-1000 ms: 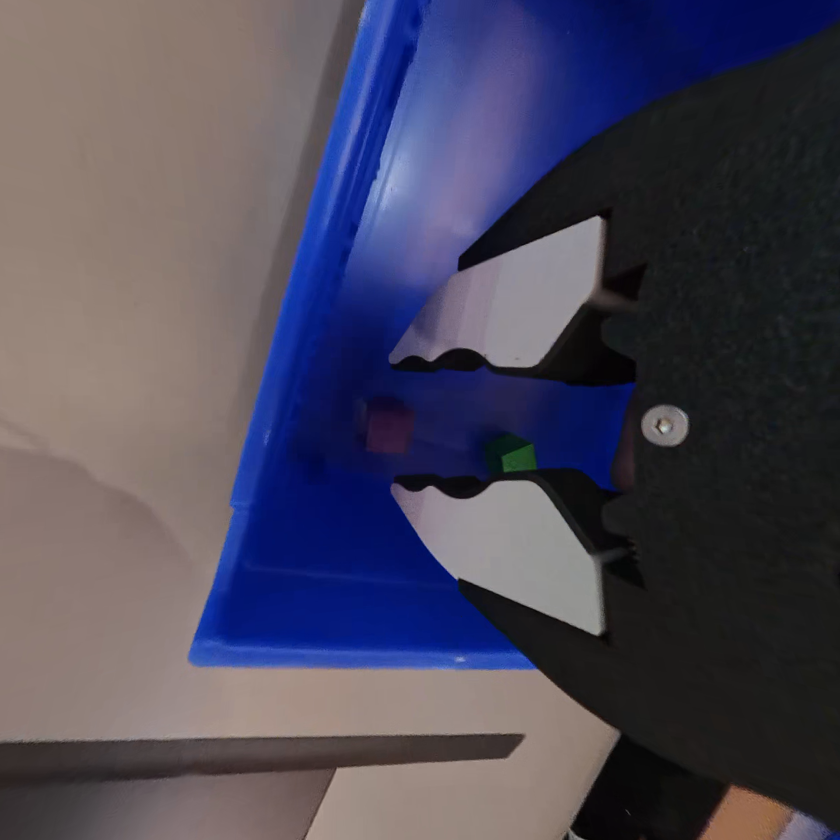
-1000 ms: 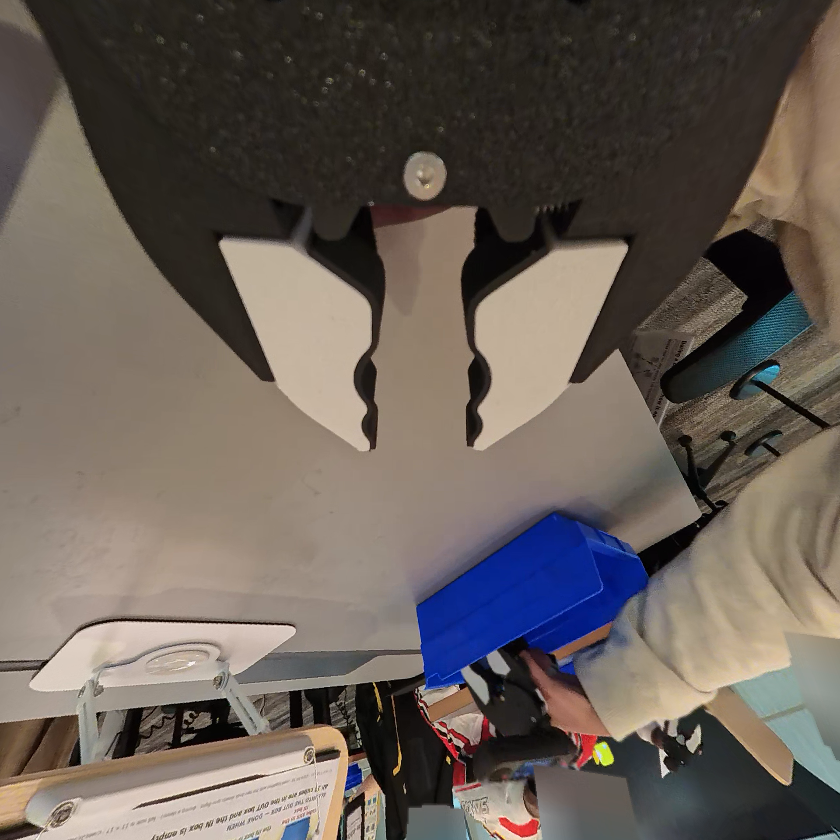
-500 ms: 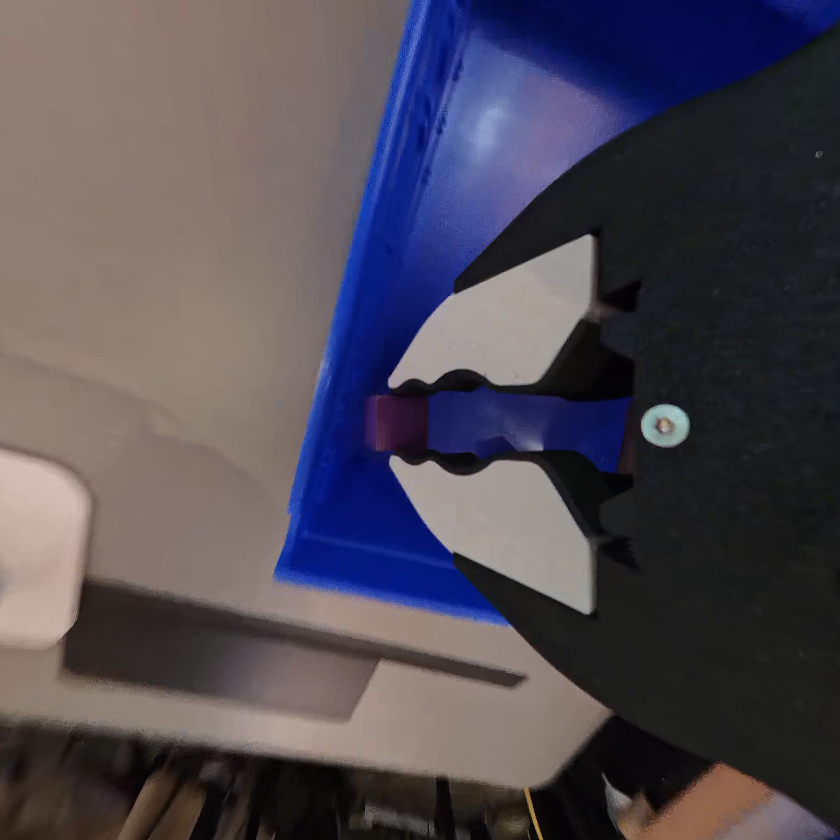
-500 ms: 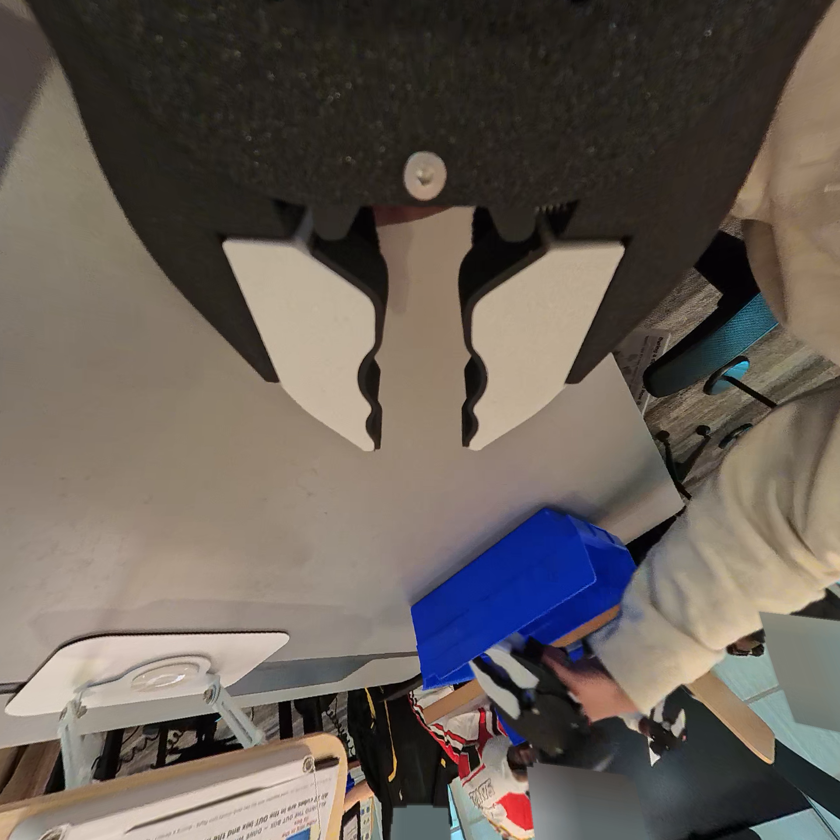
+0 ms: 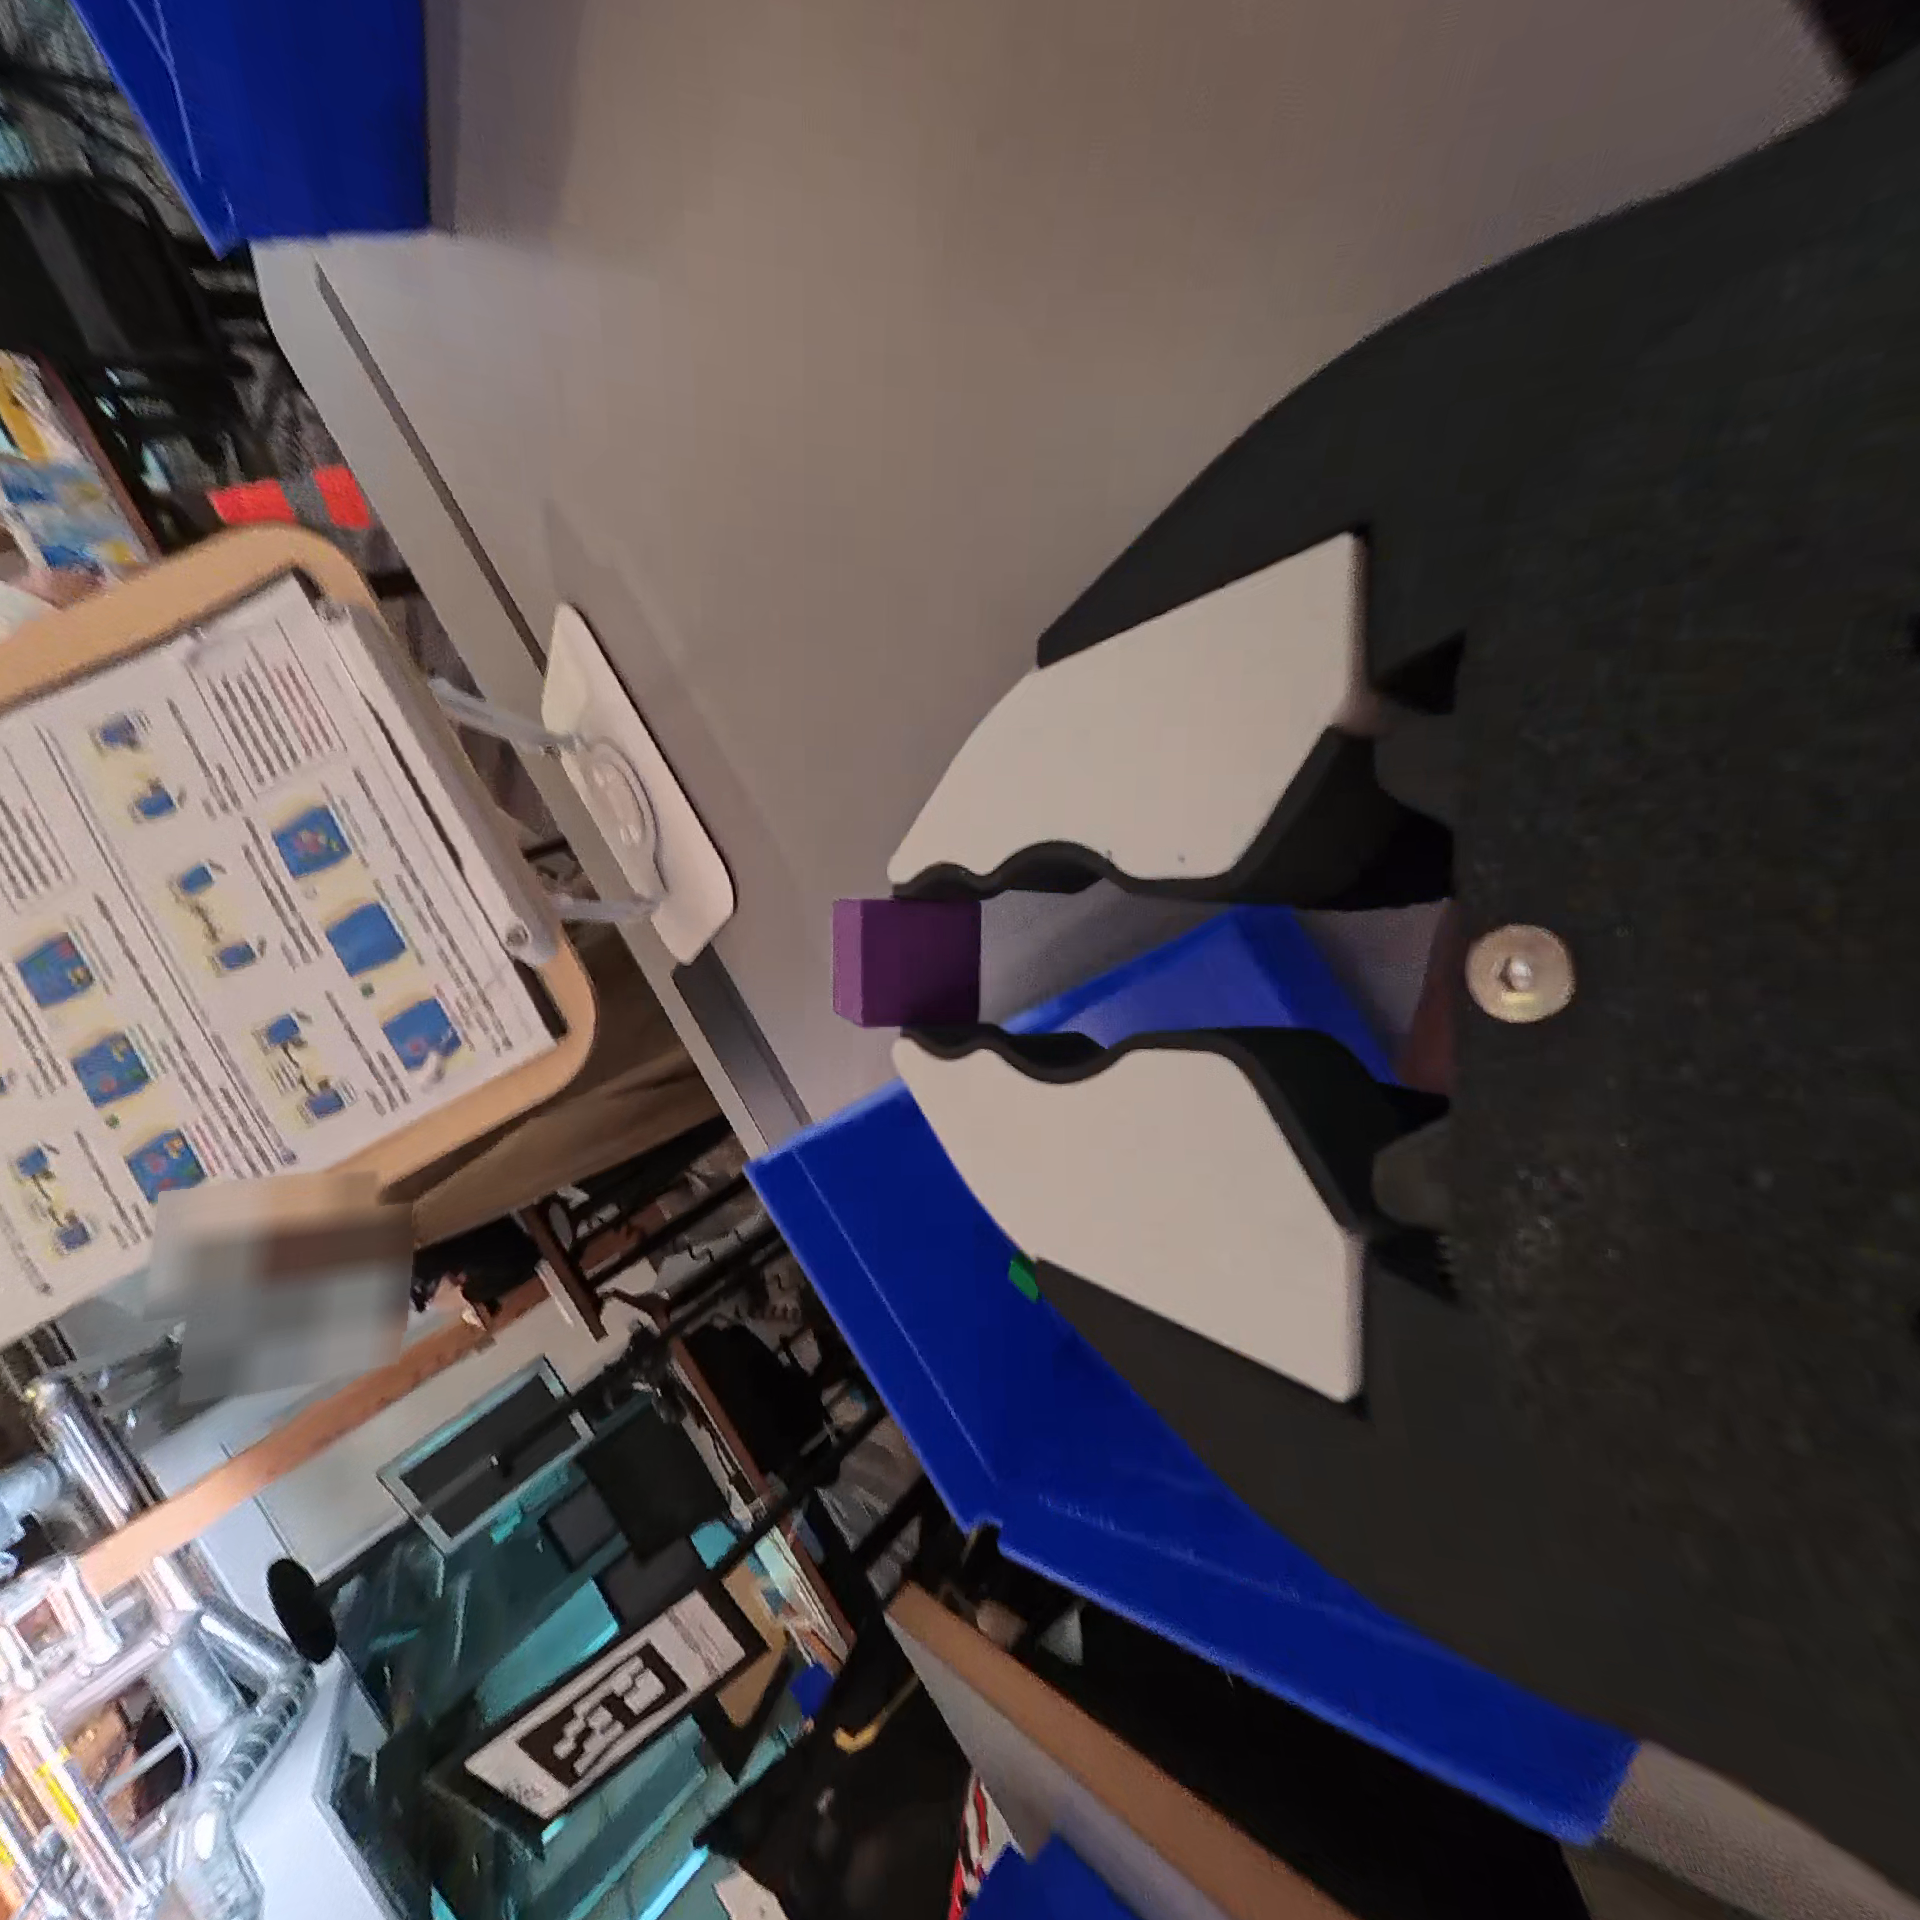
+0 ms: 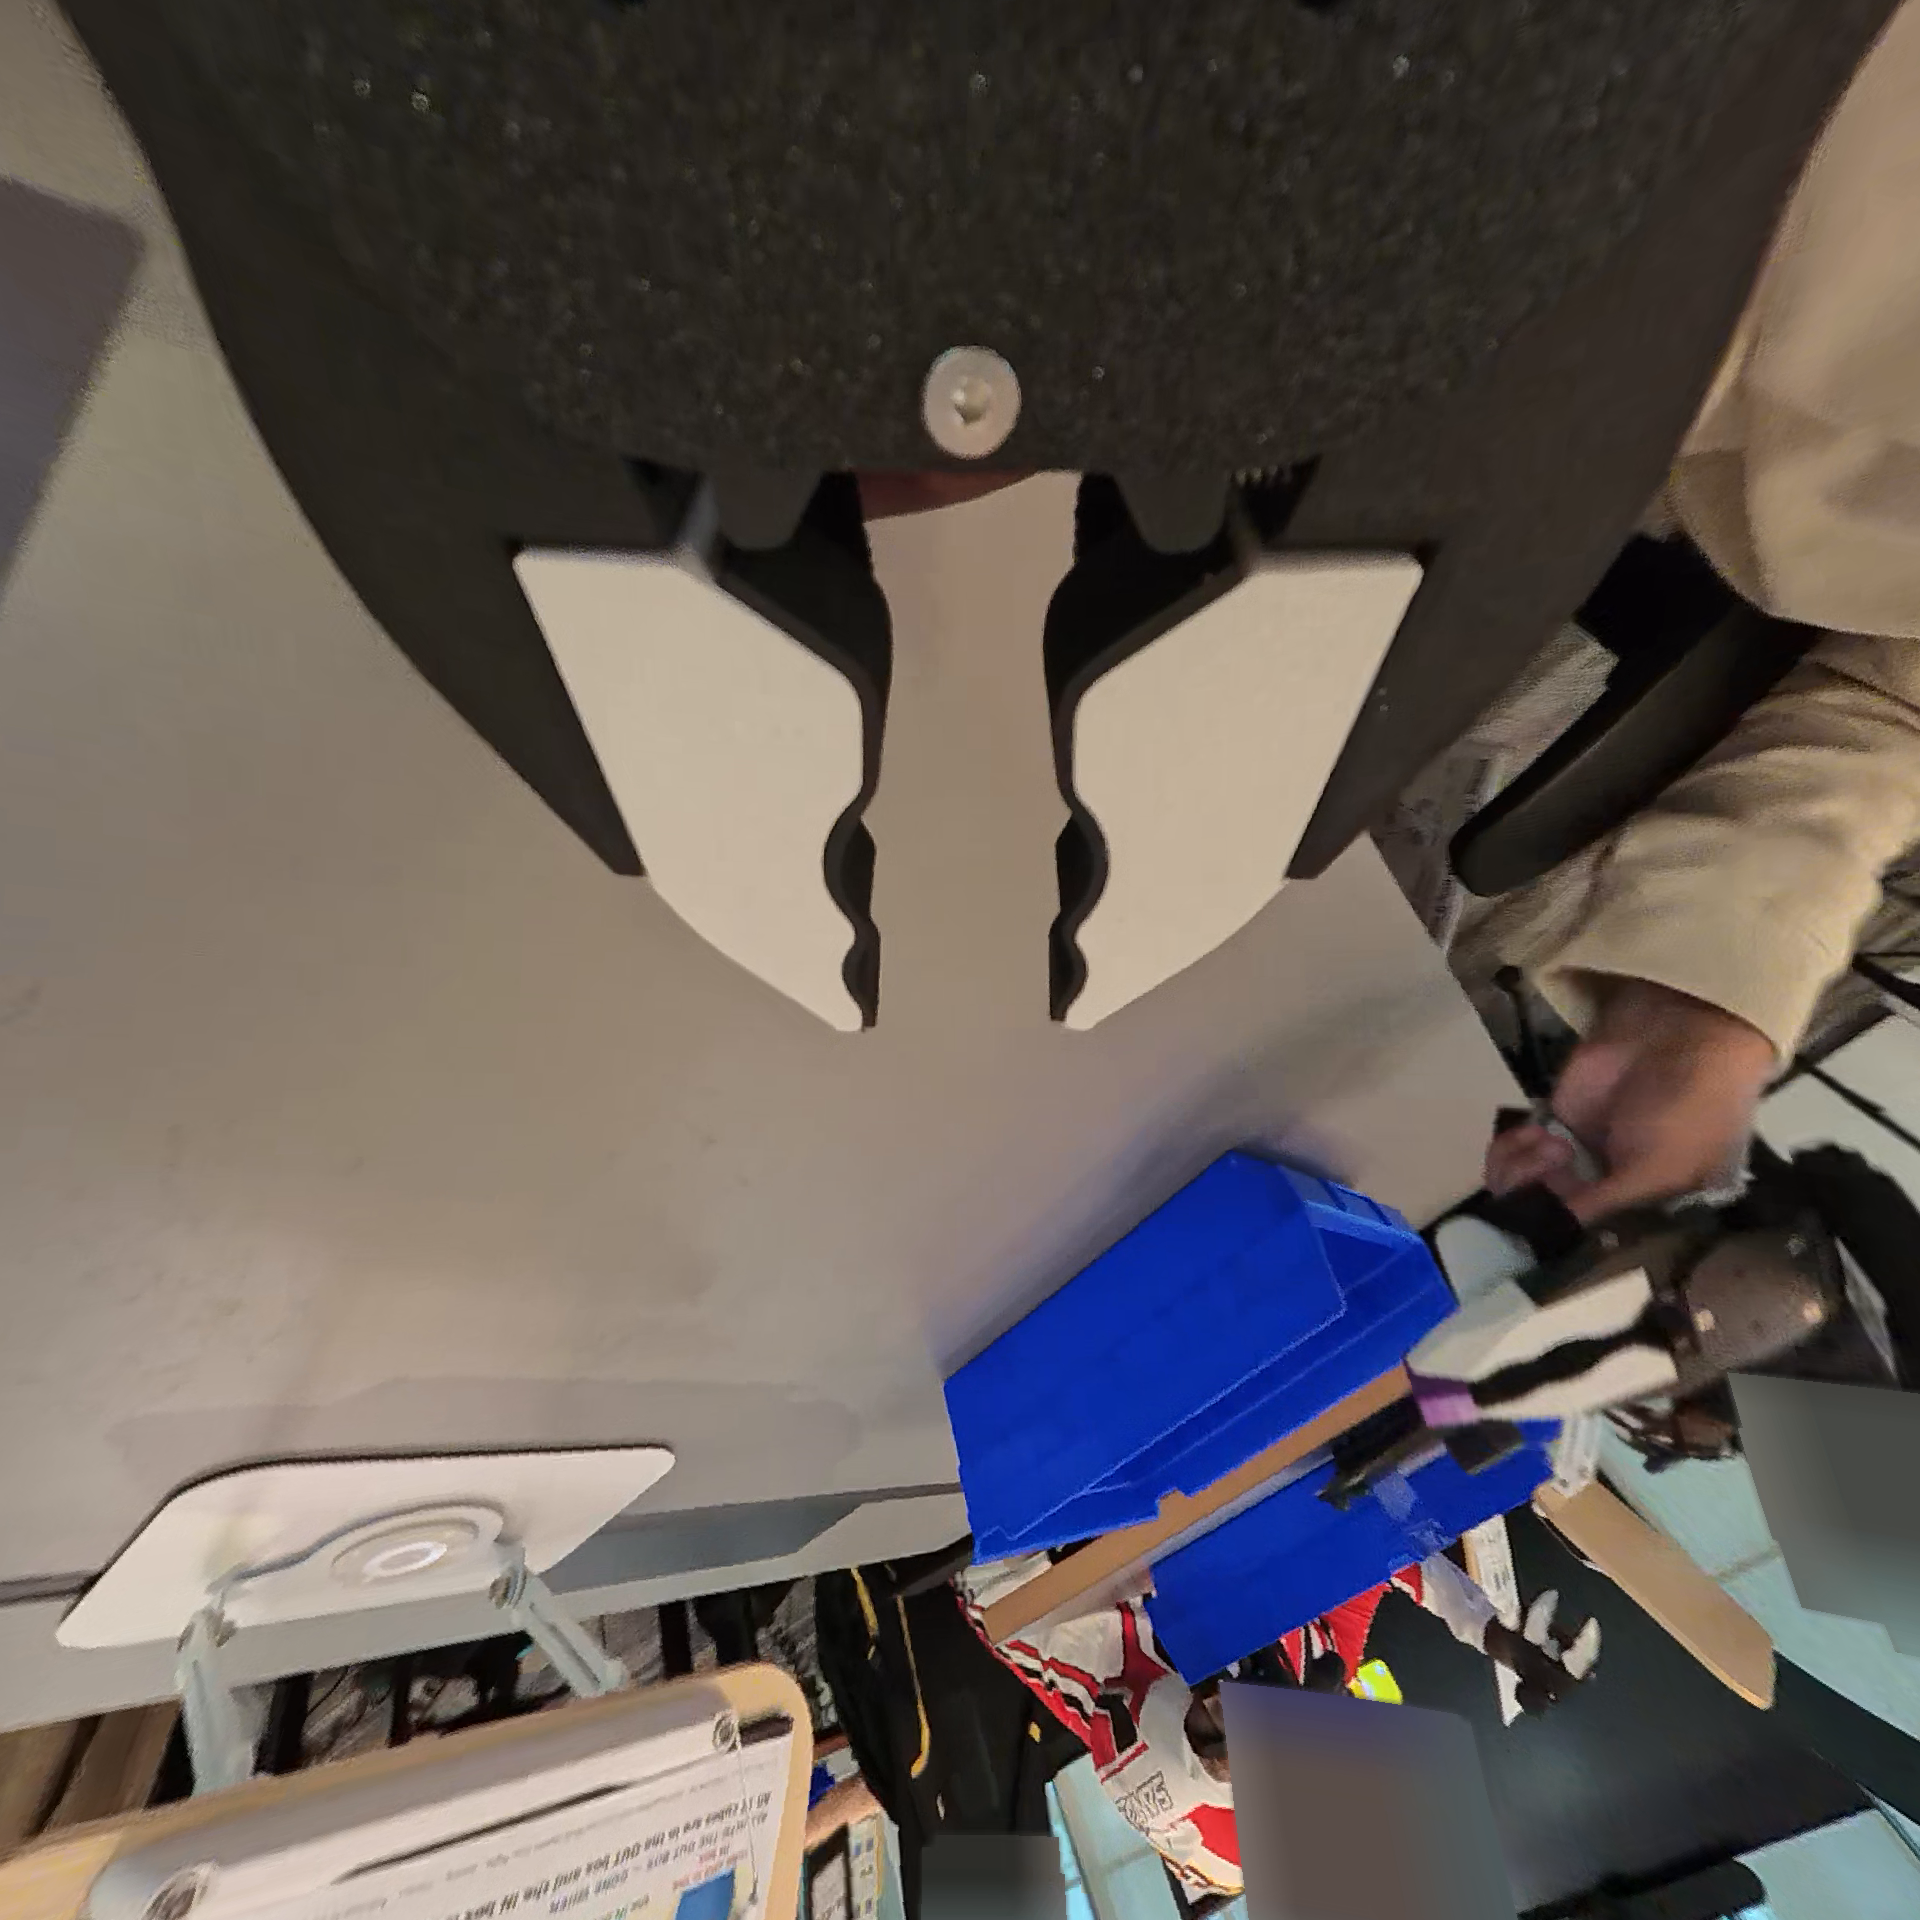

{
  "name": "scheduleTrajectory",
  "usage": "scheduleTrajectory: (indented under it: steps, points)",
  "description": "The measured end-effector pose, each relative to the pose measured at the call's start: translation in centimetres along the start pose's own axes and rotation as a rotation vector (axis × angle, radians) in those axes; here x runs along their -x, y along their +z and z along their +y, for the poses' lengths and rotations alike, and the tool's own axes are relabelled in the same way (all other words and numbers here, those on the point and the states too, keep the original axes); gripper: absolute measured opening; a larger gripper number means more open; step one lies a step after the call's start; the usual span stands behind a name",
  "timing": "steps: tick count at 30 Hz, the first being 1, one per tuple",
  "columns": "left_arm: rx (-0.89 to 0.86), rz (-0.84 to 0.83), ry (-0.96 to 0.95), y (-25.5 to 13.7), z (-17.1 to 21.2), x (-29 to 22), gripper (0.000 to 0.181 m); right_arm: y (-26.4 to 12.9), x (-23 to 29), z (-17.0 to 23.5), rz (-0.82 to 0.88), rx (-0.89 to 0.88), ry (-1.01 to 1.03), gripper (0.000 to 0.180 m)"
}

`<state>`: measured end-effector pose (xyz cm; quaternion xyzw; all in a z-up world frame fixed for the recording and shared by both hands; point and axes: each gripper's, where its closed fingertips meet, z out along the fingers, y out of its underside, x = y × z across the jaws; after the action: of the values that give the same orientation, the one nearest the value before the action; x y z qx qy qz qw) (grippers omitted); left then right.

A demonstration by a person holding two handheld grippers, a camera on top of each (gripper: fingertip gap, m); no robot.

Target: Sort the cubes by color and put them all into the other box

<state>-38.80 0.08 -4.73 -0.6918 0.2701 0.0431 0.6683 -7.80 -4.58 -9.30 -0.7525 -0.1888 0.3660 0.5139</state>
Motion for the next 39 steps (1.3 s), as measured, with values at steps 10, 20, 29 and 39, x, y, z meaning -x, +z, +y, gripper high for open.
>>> scheduleTrajectory:
  steps: [10, 20, 29, 39]
  points:
    - [-0.259, 0.705, -0.059, -1.2, -5.7, -11.3, 0.022, 3.1, 3.8, -1.9, -0.371, 0.016, 0.395, 0.045]
    - [-0.370, 1.026, -0.020, 2.9, -10.7, -20.4, 0.022, 7.1, 9.0, -3.5, -0.867, 0.139, 0.791, 0.029]
    - [-0.348, 0.914, 0.035, 3.3, -9.8, -21.8, 0.026, 6.3, 7.1, -2.4, -0.833, 0.101, 0.807, 0.027]
    - [-0.095, 0.531, -0.214, 0.2, -3.0, -16.1, 0.057, 0.4, 2.0, -0.6, -0.237, -0.032, 0.235, 0.028]
